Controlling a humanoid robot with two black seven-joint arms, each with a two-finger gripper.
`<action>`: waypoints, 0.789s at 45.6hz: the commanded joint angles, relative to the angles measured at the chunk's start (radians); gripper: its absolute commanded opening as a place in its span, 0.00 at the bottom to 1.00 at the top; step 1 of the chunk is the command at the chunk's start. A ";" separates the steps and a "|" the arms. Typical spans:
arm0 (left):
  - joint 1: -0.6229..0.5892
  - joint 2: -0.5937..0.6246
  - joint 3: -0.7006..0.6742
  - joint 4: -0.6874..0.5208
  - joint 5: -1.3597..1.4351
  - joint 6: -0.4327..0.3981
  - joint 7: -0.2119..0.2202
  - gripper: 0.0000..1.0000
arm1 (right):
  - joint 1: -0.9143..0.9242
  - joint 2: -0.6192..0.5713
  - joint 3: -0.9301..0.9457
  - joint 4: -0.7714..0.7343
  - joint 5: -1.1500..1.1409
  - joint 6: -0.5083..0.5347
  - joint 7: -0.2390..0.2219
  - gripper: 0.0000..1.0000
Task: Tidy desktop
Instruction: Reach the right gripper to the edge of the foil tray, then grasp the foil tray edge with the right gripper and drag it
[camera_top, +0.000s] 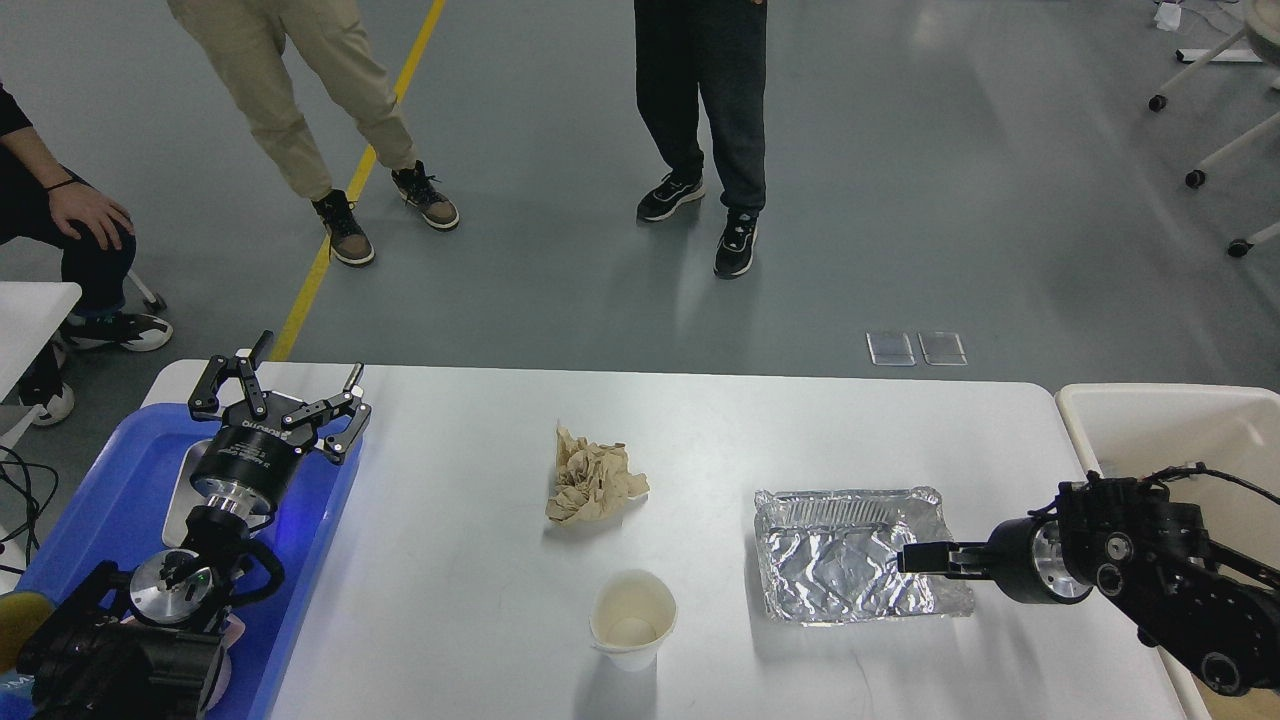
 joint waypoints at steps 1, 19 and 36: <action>0.001 0.001 0.000 0.000 0.000 -0.002 -0.002 0.97 | 0.006 0.002 -0.001 -0.005 -0.002 0.001 0.000 0.95; 0.009 0.003 0.000 0.000 0.000 -0.006 -0.006 0.97 | 0.022 -0.004 -0.022 -0.010 0.010 0.014 0.002 0.31; 0.025 0.013 0.000 0.000 0.000 -0.019 -0.006 0.97 | 0.030 0.003 -0.024 -0.021 0.019 0.033 0.002 0.00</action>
